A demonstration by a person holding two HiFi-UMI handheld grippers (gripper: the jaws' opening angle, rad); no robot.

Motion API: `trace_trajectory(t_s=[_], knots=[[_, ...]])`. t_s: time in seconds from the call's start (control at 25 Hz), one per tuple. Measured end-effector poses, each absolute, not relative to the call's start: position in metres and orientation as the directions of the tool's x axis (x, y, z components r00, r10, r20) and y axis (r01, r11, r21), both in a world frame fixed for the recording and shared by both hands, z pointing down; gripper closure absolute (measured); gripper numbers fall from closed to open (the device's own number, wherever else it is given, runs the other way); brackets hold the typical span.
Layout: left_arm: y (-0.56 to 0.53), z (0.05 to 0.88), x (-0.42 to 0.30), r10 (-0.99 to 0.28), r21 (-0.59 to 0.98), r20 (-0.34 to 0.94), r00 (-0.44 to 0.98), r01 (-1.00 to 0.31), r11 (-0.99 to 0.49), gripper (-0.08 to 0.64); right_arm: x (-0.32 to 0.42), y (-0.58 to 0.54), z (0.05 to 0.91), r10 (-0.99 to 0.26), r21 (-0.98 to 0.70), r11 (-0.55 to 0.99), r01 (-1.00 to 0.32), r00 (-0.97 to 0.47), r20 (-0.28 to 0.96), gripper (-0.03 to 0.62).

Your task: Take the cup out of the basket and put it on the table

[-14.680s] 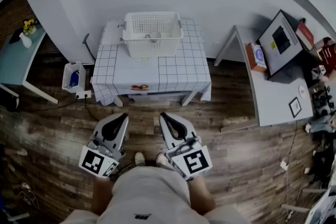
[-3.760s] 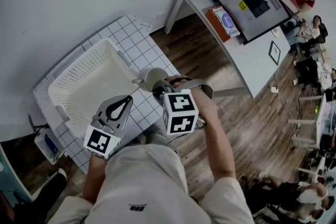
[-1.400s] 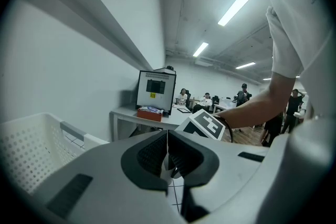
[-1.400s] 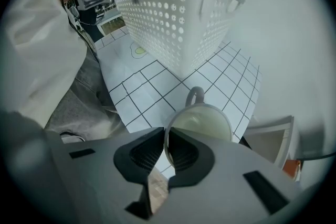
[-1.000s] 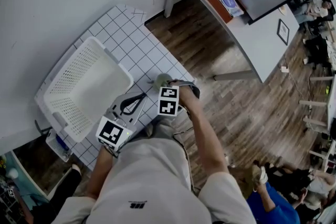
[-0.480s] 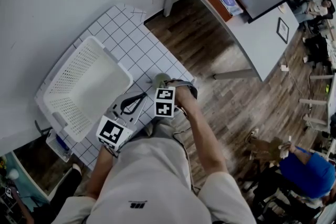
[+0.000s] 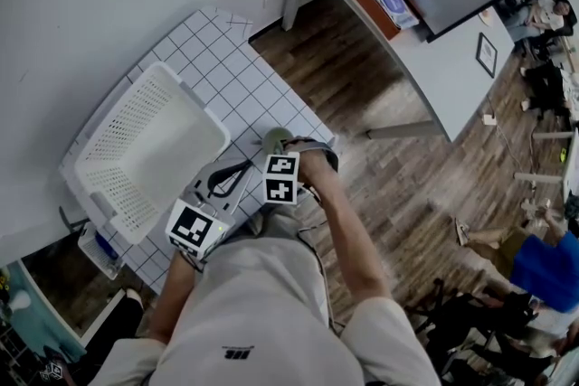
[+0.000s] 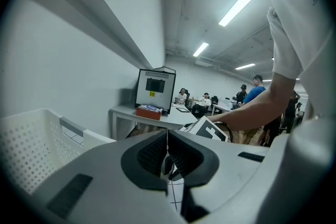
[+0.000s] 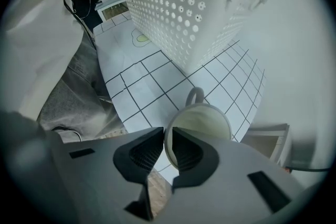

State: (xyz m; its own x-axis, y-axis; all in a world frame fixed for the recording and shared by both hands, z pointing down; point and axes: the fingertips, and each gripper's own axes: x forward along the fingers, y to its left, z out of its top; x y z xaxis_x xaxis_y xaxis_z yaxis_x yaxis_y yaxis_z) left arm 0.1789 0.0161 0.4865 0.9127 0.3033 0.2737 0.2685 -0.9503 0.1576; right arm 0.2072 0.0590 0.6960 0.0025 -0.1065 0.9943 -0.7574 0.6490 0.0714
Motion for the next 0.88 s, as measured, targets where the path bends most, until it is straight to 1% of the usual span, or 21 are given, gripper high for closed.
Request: trace_trajectory(t_s=[0.32, 0.52, 0.68, 0.88], knots=[[0.016, 0.487, 0.177, 0.303, 0.162, 0.271, 0.914, 0.267, -0.950, 0.545, 0.209, 0.060, 0.689, -0.125, 0.085, 0.636, -0.767, 0.007, 0.992, 0.554], [0.014, 0.487, 0.176, 0.301, 0.163, 0.266, 0.916, 0.265, -0.950, 0.545, 0.210, 0.060, 0.675, -0.164, 0.116, 0.612, -0.782, 0.018, 0.986, 0.554], [0.014, 0.485, 0.176, 0.299, 0.162, 0.261, 0.918, 0.264, -0.951, 0.545, 0.210, 0.061, 0.657, -0.227, 0.154, 0.561, -0.813, 0.028, 0.973, 0.554], [0.013, 0.482, 0.175, 0.299, 0.158, 0.253, 0.920, 0.266, -0.951, 0.545, 0.206, 0.061, 0.624, -0.353, 0.186, 0.451, -0.873, 0.017, 0.936, 0.555]])
